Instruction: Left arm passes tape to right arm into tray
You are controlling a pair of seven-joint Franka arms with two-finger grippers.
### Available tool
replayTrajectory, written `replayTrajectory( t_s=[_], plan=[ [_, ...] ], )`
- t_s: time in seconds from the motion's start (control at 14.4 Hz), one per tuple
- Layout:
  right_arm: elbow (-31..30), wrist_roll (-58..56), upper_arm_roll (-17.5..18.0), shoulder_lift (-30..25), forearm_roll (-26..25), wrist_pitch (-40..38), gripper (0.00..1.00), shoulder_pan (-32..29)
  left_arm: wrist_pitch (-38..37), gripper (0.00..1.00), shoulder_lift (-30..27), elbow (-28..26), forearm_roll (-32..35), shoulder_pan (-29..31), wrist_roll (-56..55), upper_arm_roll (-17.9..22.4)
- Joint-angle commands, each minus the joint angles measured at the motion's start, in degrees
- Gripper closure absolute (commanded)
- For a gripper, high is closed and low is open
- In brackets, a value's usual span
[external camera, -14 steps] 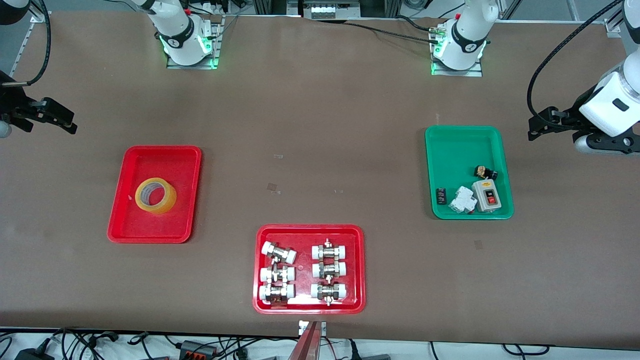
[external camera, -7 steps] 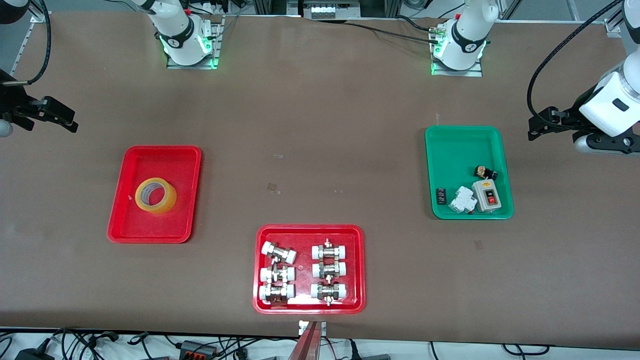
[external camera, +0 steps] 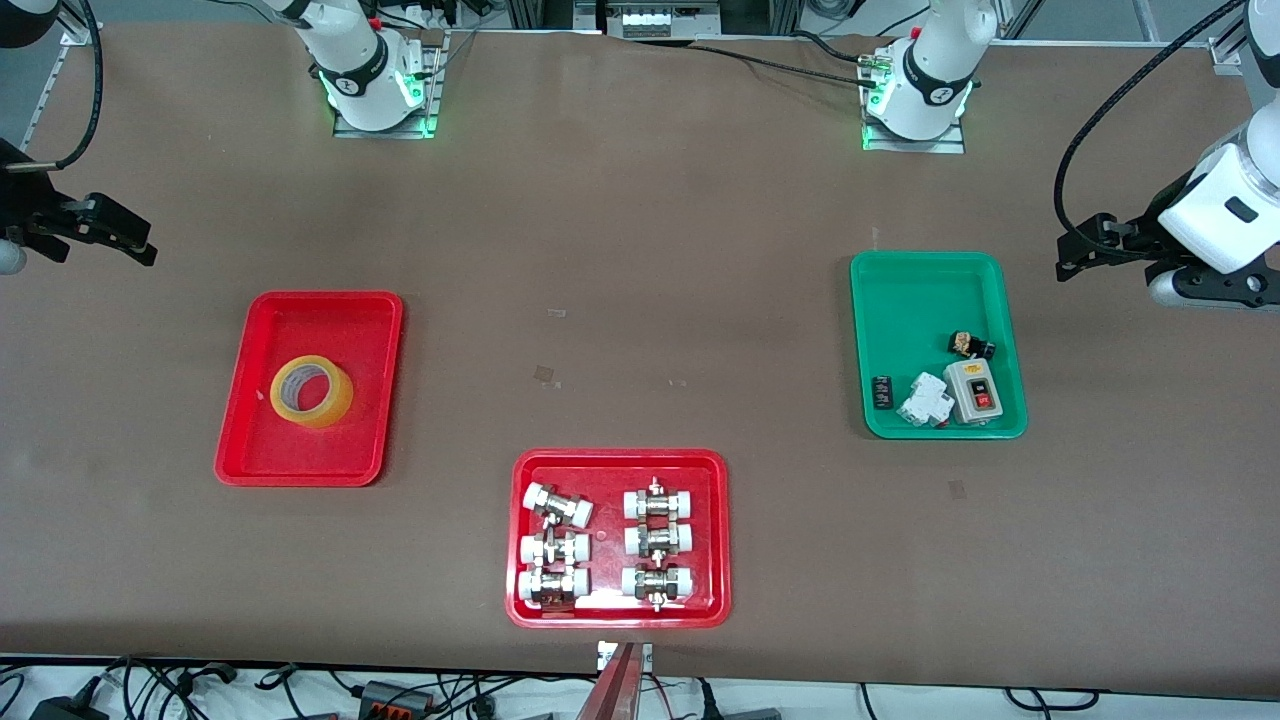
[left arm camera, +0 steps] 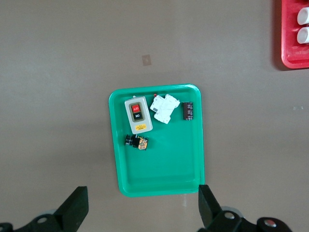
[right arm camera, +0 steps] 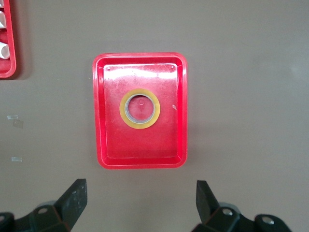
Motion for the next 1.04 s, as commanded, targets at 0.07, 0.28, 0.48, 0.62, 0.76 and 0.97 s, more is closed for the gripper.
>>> replayTrajectory(
  t_s=[0.07,0.28,0.48,0.62,0.76,0.97],
  plan=[
    [0.25,-0.06,0.35,0.10,3.69,0.33,0.00,-1.14,0.50,0.00,-0.88,-0.67,-1.36,0.23,0.82,0.12],
    [0.07,-0.94,0.52,0.10,3.63,-0.38,0.00,-1.41,0.50,0.00,-0.88,-0.67,-1.36,0.23,0.82,0.12],
    [-0.11,-1.12,0.88,-0.16,2.84,-0.29,0.00,-1.05,0.50,0.00,-0.97,-0.67,-1.36,0.23,0.82,0.12],
    [-0.11,-1.12,1.05,-0.16,1.52,-0.20,0.00,-0.70,0.50,0.00,-0.97,-0.67,-1.36,0.23,0.82,0.12],
    [-0.19,-1.12,1.05,-0.25,1.34,-0.29,0.00,-0.70,0.50,0.00,-0.97,-0.67,-1.36,0.23,0.82,0.12],
    [-0.19,-1.12,1.05,-0.33,1.34,-0.29,0.00,-0.70,0.50,0.00,-0.88,-0.67,-1.36,0.23,0.82,0.12]
  ],
)
